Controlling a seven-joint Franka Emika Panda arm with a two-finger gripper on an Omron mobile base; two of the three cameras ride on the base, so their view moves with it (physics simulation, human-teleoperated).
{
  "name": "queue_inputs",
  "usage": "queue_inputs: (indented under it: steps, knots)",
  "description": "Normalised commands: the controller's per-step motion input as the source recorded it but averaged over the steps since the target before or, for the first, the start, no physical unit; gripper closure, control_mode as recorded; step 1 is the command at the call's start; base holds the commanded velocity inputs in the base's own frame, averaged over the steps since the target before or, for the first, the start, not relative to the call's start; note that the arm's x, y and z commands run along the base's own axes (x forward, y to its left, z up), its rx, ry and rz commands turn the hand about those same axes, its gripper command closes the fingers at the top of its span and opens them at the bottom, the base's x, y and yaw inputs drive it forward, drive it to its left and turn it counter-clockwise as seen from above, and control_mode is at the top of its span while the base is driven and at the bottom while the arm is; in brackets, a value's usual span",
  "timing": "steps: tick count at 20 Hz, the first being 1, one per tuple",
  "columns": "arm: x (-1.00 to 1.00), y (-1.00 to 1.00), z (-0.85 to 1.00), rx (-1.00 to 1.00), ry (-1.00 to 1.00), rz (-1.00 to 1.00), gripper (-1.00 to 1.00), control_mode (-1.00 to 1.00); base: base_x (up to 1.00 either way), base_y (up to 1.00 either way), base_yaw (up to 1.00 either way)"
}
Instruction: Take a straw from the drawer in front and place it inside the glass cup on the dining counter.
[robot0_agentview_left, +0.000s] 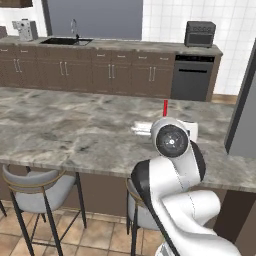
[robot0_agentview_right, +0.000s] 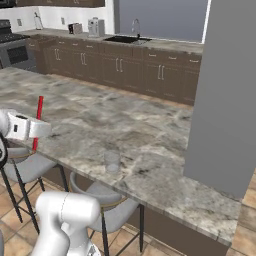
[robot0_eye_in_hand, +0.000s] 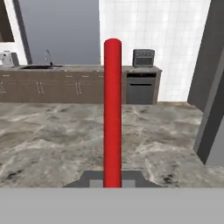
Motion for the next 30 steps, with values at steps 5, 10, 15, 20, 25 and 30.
queue_inputs:
  steps: [5,10,15,20,25,30]
  knots:
    - [0.35,0.06,0.21,-0.32,-0.32,-0.3,1.0,-1.0,0.0,0.0,0.0]
    - [0.4,-0.02,0.01,-0.33,-0.24,-0.41,1.0,-1.0,0.0,0.0,0.0]
    - [0.31,-0.34,0.0,-0.27,-0.11,-0.46,1.0,-1.0,0.0,0.0,0.0]
    - [0.22,-0.3,0.0,-0.15,0.0,-0.42,1.0,-1.0,0.0,0.0,0.0]
    - [0.02,-0.17,0.0,0.0,0.0,-0.28,1.0,-1.0,0.0,0.0,0.0]
    - [0.0,-0.04,0.0,0.0,0.0,-0.18,1.0,-1.0,0.0,0.0,0.0]
